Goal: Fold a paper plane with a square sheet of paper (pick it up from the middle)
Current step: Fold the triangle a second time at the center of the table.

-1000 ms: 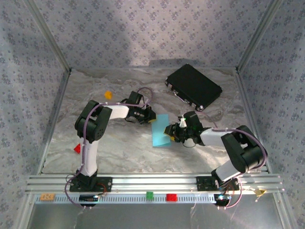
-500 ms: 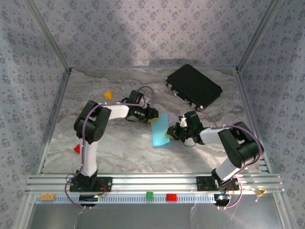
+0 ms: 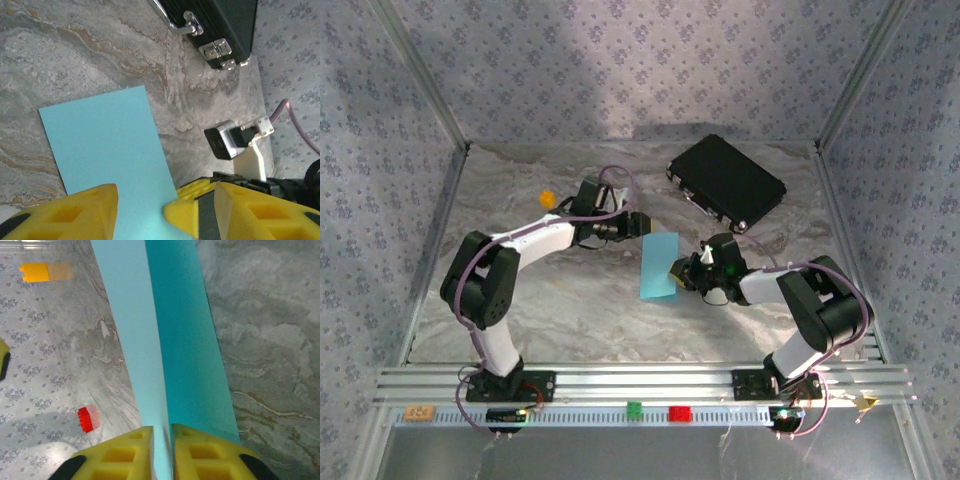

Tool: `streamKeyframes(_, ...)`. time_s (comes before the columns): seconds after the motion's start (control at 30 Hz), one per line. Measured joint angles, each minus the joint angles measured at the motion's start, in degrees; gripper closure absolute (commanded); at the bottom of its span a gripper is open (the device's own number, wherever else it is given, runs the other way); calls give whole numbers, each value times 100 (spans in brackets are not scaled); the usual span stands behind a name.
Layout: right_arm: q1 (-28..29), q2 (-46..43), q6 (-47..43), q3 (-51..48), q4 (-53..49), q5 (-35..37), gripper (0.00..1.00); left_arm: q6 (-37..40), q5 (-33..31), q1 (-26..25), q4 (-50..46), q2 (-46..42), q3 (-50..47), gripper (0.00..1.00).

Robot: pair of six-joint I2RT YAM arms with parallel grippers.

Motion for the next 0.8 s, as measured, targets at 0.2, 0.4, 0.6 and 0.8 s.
streamKeyframes(0.2,-81,116,-197,208,-66,-166,78,498,-286,-503,197,-358,-678,50)
streamKeyframes(0.4,-162,297,-323,297,-74,-319,80,1300,-540,-1189,817,-809,-1386,51)
streamKeyframes(0.6,-203,321,-348,297,-118,-389,81,2472,-1567,-2253,887,-931,-1572,47)
streamKeyframes(0.8,-203,321,-345,297,-120,-424,81,3268,-2745,-2924,844,-922,-1572,40)
